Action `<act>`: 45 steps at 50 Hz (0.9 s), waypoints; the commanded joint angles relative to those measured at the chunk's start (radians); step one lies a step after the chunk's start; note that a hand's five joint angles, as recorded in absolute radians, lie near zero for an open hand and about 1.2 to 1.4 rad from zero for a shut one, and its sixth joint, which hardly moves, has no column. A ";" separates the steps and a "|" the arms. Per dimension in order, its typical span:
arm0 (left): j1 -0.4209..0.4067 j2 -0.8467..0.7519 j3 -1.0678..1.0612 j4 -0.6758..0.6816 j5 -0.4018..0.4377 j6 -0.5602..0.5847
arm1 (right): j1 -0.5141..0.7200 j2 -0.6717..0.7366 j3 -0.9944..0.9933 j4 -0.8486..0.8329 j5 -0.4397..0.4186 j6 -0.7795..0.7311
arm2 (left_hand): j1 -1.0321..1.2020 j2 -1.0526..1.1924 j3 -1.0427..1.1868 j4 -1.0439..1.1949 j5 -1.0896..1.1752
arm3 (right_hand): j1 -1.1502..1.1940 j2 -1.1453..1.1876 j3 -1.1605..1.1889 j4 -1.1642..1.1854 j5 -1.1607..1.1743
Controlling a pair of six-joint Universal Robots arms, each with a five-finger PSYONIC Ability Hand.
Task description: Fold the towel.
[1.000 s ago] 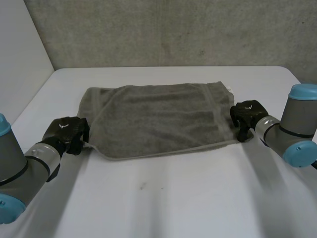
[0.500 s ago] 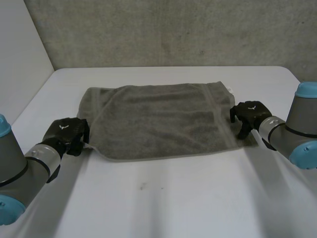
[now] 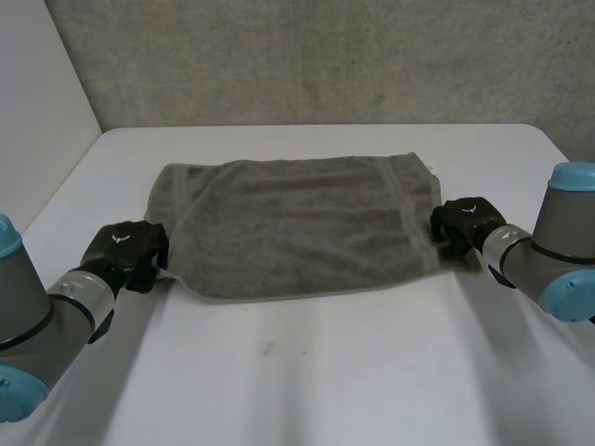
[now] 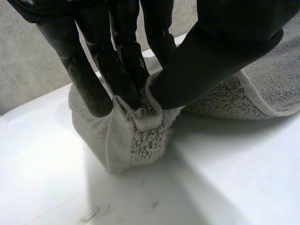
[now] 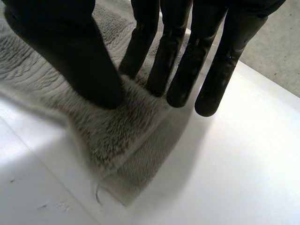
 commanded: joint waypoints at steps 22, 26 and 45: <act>-0.022 0.032 -0.012 -0.024 0.000 0.000 | -0.096 -0.198 0.050 0.310 -0.107 0.005 | 0.207 0.179 0.179 0.177 0.187 | 0.212 0.359 0.360 0.369 0.418; -0.033 0.105 -0.046 -0.062 0.001 0.001 | -0.134 -0.273 0.108 0.452 -0.110 -0.137 | 0.207 0.179 0.179 0.177 0.187 | 0.212 0.359 0.360 0.369 0.418; -0.023 0.541 -0.244 -0.300 0.015 0.026 | -0.320 -0.609 0.430 0.635 -0.114 -0.510 | 0.207 0.179 0.179 0.177 0.187 | 0.212 0.359 0.360 0.369 0.418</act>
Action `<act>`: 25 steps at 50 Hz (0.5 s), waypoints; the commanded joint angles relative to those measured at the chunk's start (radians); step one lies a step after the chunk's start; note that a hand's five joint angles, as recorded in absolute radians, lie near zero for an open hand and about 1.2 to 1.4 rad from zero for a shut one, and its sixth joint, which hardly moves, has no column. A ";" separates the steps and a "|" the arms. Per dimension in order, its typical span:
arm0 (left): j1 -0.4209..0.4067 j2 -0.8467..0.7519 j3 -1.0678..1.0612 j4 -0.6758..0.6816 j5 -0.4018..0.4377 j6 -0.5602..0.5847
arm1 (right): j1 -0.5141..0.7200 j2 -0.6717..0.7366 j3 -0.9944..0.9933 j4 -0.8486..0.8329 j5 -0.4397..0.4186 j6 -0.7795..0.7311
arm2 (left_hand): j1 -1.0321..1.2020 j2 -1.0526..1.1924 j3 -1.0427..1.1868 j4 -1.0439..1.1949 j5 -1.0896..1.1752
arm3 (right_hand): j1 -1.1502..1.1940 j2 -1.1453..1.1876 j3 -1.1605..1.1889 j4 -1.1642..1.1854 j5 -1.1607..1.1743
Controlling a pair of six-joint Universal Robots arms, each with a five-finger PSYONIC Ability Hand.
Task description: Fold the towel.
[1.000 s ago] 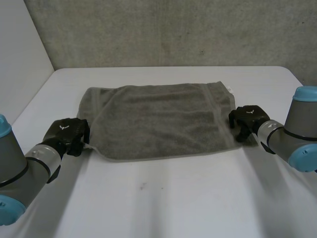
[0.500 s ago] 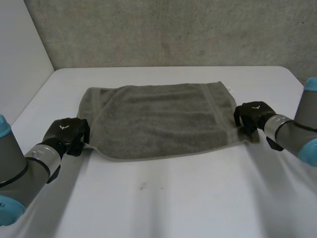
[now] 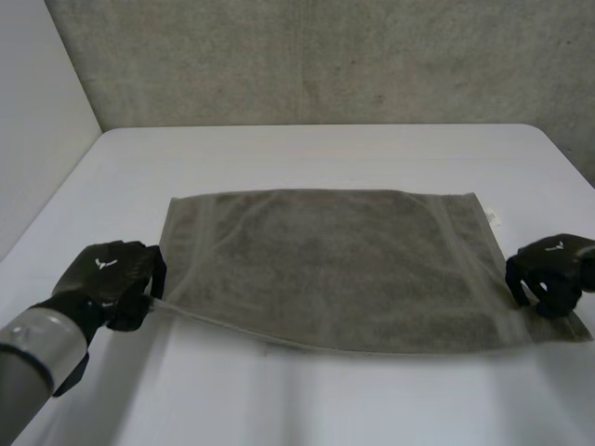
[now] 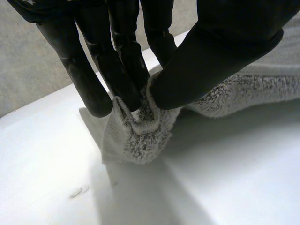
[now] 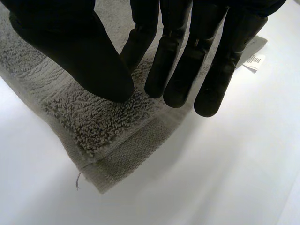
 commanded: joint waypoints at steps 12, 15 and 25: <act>0.019 -0.141 0.101 0.093 0.065 0.027 | -0.021 0.037 -0.033 -0.117 -0.021 0.081 | 0.207 0.179 0.179 0.177 0.187 | 0.046 0.217 0.211 0.204 0.241; 0.011 -0.275 0.205 0.120 0.061 0.046 | 0.048 0.127 -0.129 -0.154 0.003 0.146 | 0.207 0.179 0.179 0.177 0.187 | 0.046 0.217 0.211 0.204 0.241; -0.004 -0.640 0.584 0.120 0.058 0.057 | 0.157 0.413 -0.473 -0.252 0.172 0.286 | 0.207 0.179 0.179 0.177 0.187 | 0.046 0.217 0.211 0.204 0.241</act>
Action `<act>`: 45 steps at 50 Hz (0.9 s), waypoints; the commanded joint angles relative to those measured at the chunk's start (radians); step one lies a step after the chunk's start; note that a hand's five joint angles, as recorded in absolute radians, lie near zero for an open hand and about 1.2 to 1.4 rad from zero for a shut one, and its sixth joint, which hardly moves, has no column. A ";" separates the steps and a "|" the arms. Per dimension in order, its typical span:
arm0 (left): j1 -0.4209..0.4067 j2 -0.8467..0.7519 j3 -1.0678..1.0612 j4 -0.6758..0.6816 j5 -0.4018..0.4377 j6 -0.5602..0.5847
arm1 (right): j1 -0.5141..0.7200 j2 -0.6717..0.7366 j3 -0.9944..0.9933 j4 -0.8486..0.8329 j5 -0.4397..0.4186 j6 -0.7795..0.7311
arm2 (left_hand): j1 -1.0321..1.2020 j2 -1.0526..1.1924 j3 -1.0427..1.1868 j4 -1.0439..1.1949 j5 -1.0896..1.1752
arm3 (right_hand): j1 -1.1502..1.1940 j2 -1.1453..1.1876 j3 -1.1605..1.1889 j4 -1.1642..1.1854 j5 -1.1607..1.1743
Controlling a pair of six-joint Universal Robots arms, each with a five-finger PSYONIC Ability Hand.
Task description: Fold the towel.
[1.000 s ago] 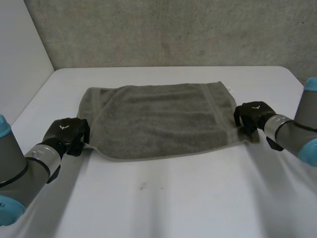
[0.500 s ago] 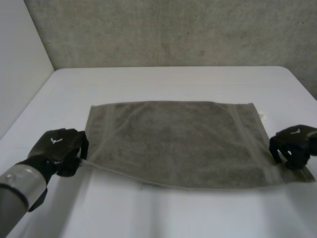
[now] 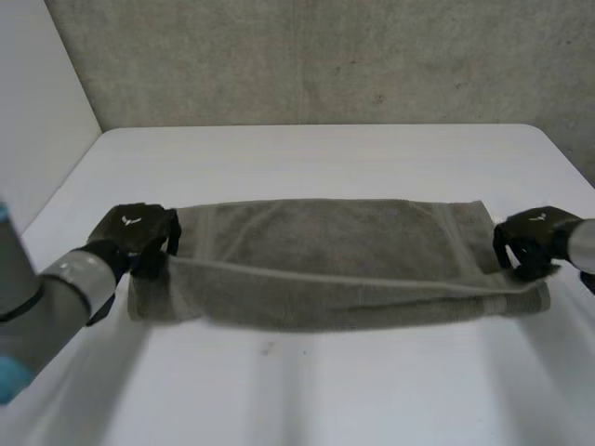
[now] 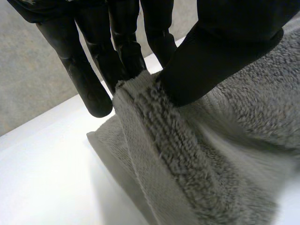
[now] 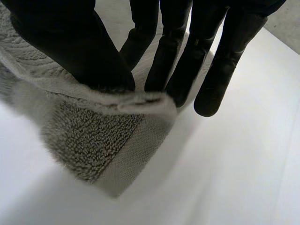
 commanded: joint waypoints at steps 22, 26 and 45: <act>-0.057 -0.674 0.845 0.000 -0.009 0.004 | 0.152 0.456 -0.569 -0.320 0.218 0.211 | 0.207 0.179 0.179 0.177 0.187 | 0.033 0.217 0.208 0.201 0.232; -0.059 -0.711 0.889 0.000 -0.017 0.006 | 0.153 0.471 -0.587 -0.323 0.222 0.211 | 0.207 0.179 0.179 0.177 0.187 | 0.033 0.217 0.208 0.201 0.232; -0.067 -0.767 0.944 -0.021 -0.052 0.007 | 0.155 0.415 -0.543 -0.319 0.227 0.235 | 0.207 0.179 0.179 0.177 0.187 | -0.676 -0.493 -0.502 -0.509 -0.478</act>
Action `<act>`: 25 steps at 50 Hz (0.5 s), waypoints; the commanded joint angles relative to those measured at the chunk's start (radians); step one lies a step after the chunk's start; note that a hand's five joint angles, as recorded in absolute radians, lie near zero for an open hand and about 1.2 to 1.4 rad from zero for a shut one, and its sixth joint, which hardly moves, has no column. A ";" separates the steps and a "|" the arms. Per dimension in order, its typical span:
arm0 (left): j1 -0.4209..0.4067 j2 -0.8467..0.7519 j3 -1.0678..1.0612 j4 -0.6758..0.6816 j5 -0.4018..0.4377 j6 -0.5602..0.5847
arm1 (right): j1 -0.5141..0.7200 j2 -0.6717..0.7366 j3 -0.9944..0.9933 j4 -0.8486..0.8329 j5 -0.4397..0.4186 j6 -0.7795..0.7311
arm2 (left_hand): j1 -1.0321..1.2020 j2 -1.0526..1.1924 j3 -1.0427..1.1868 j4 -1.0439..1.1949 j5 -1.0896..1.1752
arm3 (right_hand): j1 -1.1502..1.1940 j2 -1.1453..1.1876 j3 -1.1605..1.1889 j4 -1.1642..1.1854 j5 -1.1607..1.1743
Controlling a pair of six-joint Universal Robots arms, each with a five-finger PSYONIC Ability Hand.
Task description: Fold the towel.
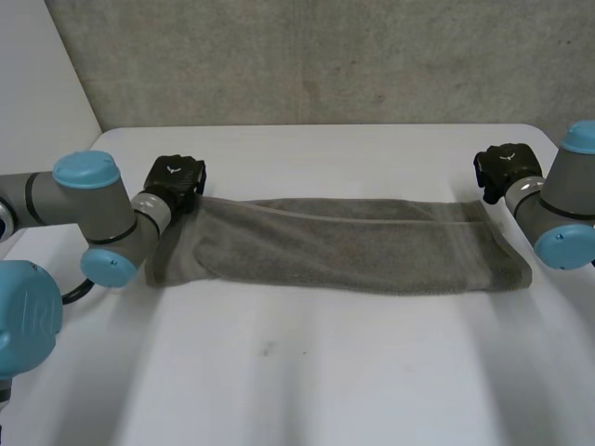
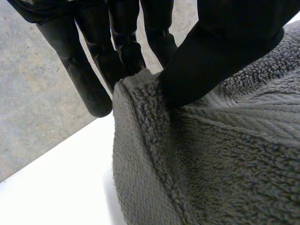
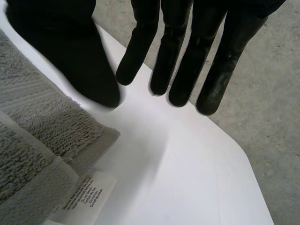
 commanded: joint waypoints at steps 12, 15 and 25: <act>-0.019 0.045 -0.080 -0.025 0.003 0.001 | -0.007 -0.133 0.164 0.180 -0.113 0.004 | 0.207 0.179 0.179 0.177 0.187 | -0.302 -0.161 -0.163 -0.167 -0.171; -0.024 0.051 -0.088 -0.025 0.003 0.001 | -0.007 -0.116 0.160 0.189 -0.124 0.004 | 0.207 0.179 0.179 0.177 0.187 | -0.299 -0.158 -0.160 -0.164 -0.168; -0.030 0.058 -0.099 -0.025 0.003 0.000 | -0.008 -0.036 0.117 0.187 -0.128 0.007 | 0.207 0.179 0.179 0.177 0.187 | -0.176 -0.035 -0.037 -0.040 -0.044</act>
